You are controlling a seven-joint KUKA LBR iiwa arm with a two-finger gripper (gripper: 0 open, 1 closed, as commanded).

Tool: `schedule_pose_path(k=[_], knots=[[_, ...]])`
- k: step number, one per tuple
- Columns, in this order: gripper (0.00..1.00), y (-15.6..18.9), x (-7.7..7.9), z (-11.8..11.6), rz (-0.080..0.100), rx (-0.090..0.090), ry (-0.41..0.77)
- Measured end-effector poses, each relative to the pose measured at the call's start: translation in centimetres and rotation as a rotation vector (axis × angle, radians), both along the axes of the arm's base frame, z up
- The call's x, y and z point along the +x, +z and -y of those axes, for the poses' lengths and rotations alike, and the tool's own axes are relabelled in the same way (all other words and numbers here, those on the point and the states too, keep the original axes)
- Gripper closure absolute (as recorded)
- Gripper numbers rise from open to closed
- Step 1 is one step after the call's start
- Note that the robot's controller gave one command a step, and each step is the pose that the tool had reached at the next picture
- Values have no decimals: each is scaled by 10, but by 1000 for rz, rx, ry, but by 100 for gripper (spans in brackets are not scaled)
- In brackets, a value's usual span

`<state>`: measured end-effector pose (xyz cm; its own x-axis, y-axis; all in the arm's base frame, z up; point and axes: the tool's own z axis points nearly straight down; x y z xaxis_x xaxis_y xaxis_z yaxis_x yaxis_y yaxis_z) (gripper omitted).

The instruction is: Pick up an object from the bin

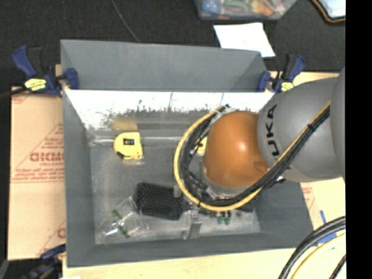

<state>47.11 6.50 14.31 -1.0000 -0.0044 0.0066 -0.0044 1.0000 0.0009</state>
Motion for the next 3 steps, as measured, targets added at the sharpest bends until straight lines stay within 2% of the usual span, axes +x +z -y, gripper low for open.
schedule_pose_path(k=[1, 2, 3], knots=[[0, 4, 2, 0, 8, 1, -5], [0, -72, 57, -37, 11, 3, -79], [0, -31, 64, -60, 19, 3, -111]])
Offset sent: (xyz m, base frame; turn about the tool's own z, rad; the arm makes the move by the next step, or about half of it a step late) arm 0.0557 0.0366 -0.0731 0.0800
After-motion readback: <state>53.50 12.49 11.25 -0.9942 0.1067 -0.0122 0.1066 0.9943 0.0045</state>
